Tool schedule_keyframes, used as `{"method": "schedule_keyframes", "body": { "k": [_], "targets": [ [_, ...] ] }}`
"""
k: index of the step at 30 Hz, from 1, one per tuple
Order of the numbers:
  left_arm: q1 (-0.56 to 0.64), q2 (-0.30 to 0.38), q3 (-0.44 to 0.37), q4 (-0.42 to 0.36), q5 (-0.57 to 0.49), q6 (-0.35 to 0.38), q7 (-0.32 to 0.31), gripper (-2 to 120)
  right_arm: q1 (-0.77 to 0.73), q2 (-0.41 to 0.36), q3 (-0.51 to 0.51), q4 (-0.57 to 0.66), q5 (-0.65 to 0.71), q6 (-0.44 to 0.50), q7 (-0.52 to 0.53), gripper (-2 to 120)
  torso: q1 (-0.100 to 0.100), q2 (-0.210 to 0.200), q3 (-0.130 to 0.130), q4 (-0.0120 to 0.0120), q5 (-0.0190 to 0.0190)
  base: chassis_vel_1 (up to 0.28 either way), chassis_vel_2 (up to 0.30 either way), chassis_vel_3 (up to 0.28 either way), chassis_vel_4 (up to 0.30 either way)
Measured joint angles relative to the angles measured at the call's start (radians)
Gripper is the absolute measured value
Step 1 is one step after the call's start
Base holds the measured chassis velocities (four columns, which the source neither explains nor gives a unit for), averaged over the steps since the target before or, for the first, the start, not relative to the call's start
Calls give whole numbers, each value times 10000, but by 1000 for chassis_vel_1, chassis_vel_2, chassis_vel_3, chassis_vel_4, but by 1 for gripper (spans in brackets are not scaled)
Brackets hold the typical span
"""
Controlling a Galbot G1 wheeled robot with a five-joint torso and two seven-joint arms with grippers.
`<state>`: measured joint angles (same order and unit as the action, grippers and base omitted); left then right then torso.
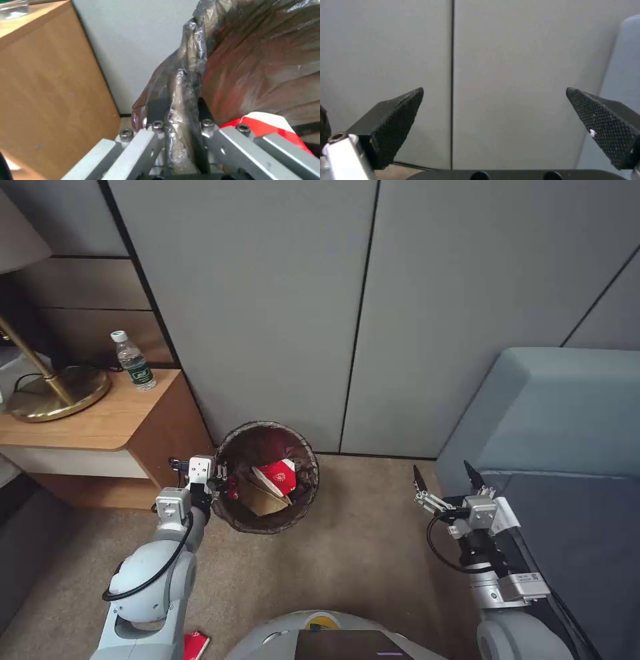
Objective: Pick up the trash bin, then pick up the garbage from the floor and place it into the trash bin.
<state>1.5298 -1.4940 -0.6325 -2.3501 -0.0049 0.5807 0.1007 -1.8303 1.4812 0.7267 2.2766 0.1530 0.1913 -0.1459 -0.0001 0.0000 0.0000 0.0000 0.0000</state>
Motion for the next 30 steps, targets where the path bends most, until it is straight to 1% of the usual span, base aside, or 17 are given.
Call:
{"method": "schedule_keyframes", "body": {
  "k": [30],
  "targets": [
    [-30,-13,7,66,-52,-15,30,3,256,-3,-71,-82,-4,-274,-16,100,1,0,0,0,-1,70,73,71,68]
  ]
}}
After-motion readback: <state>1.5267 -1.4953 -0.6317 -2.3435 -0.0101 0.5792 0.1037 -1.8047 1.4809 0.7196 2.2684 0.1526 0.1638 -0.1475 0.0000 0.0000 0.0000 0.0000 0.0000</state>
